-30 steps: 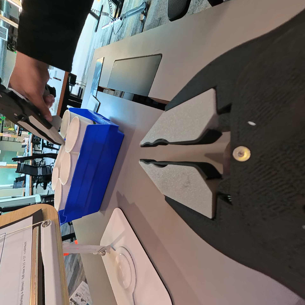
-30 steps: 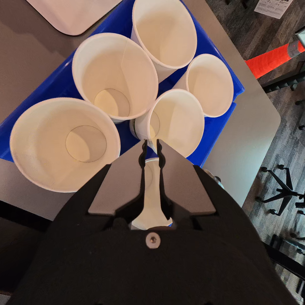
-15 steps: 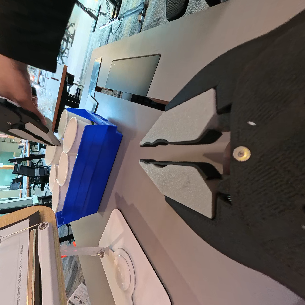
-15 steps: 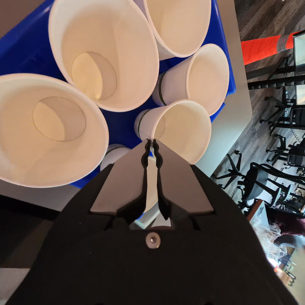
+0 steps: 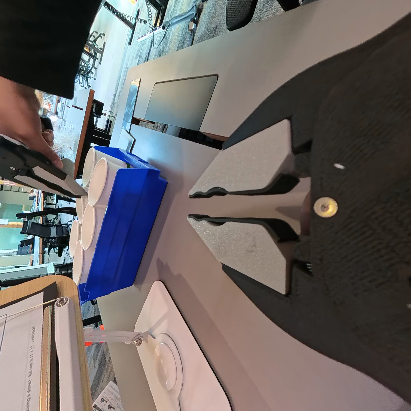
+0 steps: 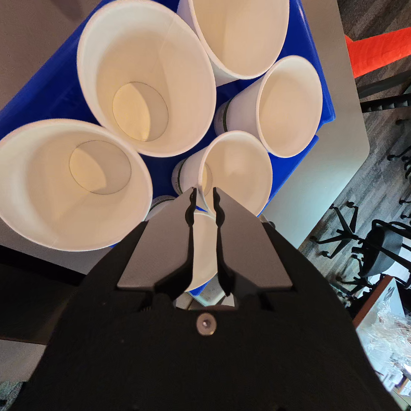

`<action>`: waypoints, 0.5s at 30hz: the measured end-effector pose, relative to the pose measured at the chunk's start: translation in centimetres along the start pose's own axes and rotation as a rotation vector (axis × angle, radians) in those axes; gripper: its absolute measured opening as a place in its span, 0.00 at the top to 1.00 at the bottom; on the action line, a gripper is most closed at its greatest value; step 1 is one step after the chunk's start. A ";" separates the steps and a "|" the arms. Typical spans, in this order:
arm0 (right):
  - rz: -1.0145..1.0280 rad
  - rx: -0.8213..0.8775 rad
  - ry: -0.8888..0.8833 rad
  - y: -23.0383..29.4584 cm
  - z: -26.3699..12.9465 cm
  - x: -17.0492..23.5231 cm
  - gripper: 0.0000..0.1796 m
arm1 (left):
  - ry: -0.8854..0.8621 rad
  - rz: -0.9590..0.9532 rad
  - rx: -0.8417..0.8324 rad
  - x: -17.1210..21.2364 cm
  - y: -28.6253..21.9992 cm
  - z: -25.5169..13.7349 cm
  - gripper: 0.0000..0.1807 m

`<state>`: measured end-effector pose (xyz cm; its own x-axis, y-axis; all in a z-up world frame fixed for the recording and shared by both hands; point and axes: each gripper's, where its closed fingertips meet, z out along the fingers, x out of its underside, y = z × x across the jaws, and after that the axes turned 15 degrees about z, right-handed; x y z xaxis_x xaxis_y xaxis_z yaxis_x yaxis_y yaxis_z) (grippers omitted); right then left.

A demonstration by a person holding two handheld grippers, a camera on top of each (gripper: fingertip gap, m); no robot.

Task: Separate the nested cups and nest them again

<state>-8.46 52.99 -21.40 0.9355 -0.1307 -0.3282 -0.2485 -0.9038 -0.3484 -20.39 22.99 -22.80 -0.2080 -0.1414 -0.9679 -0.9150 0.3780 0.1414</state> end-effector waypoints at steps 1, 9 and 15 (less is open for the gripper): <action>0.002 -0.003 -0.006 0.1 0.0 0.1 0.93 | 0.001 0.002 0.001 0.0 -0.1 0.0 0.94; 0.046 -0.030 -0.127 0.9 -1.8 -1.0 0.93 | 0.006 -0.005 -0.002 0.2 0.1 0.0 0.94; 0.146 -0.046 -0.280 0.9 -4.7 -2.3 0.93 | 0.007 -0.004 -0.004 0.3 0.1 0.1 0.94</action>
<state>-9.65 50.56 -16.89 0.7833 -0.1492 -0.6034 -0.3580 -0.9019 -0.2418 -20.55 23.05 -23.04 -0.2069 -0.1494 -0.9669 -0.9171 0.3739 0.1385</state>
